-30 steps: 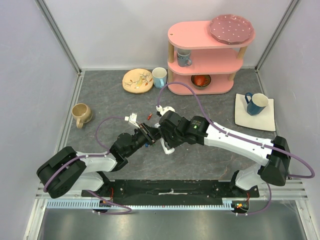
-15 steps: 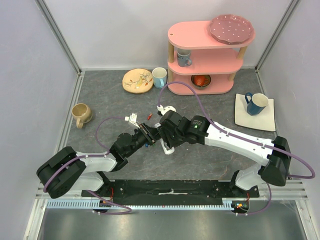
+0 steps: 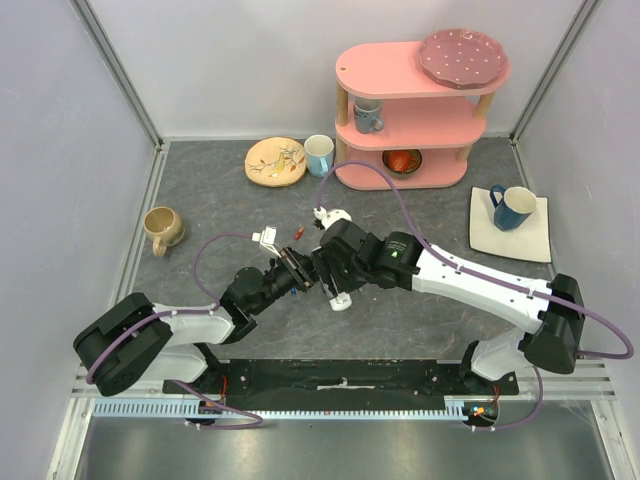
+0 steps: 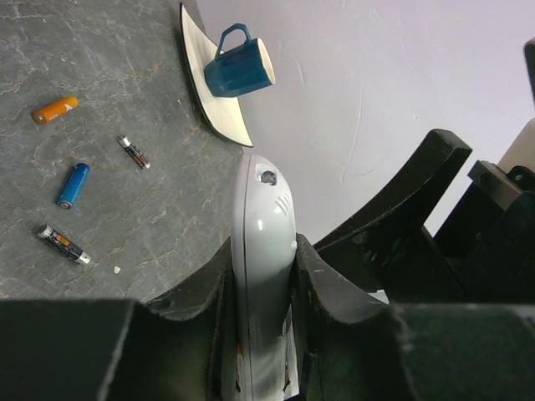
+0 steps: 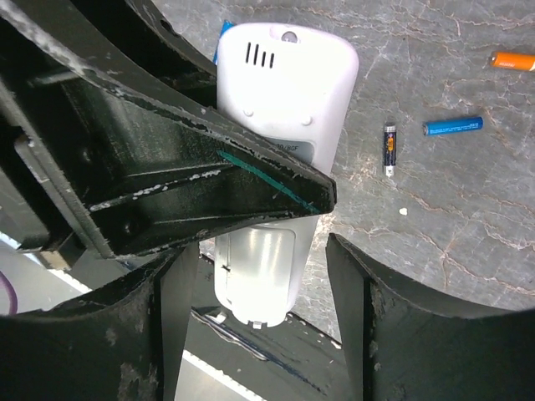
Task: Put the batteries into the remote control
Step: Load the battery cover into the remote control.
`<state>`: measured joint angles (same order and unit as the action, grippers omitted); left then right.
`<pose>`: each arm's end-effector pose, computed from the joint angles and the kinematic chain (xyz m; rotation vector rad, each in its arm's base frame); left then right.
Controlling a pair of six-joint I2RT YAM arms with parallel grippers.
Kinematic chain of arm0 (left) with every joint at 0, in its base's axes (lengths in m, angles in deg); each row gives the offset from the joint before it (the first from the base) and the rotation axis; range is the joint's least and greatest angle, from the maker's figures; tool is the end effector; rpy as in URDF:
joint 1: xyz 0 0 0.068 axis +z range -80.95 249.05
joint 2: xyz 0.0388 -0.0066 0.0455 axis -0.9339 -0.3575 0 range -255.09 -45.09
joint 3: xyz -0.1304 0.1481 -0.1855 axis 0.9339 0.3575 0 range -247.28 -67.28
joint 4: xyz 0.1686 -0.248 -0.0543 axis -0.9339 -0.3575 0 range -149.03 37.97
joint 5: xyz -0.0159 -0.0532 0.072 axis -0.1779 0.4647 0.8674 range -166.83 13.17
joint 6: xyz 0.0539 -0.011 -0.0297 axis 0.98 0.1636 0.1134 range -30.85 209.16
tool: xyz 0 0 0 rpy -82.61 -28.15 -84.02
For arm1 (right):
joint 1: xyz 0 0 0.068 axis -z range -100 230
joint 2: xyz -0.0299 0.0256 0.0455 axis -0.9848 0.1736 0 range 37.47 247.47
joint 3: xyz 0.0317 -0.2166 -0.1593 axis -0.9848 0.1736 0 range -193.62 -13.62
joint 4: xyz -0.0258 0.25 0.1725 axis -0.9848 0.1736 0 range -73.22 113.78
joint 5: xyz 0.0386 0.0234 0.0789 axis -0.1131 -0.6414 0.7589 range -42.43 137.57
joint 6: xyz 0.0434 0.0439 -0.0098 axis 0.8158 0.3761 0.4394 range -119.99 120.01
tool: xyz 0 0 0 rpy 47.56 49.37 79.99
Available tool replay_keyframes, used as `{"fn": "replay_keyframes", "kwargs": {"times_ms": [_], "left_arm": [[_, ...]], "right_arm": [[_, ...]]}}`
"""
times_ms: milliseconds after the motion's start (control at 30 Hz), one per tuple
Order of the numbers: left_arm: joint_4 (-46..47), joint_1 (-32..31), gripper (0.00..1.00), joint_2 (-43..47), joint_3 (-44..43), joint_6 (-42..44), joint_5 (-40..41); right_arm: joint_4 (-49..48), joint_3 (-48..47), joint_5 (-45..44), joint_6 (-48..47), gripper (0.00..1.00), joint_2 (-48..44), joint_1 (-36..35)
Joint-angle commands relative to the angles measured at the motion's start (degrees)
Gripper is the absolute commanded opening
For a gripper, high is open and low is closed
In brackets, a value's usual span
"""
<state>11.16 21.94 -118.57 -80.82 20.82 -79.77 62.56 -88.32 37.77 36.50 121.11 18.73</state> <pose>0.1782 -0.1955 0.1500 -0.2771 1.7374 -1.5981 0.1790 0.3095 0.2892 -0.4834 2.5271 0.4712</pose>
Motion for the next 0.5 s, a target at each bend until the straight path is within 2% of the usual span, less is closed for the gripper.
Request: {"fn": "replay_keyframes", "kwargs": {"times_ms": [0, 333, 467], "left_arm": [[3.9, -0.3, 0.02, -0.2, -1.0, -1.1, 0.2], [4.3, -0.2, 0.02, -1.9, -1.1, -1.7, -0.1], [4.5, 1.9, 0.02, -1.5, -1.9, -2.4, -5.7]], "right_arm": [[-2.4, -1.0, -0.2, 1.0, 0.71, -3.8, 0.0], [-1.1, 0.1, -3.3, 0.7, 0.75, -11.3, 0.2], [-5.5, 5.4, -3.7, 0.1, 0.78, -17.4, 0.8]]}}
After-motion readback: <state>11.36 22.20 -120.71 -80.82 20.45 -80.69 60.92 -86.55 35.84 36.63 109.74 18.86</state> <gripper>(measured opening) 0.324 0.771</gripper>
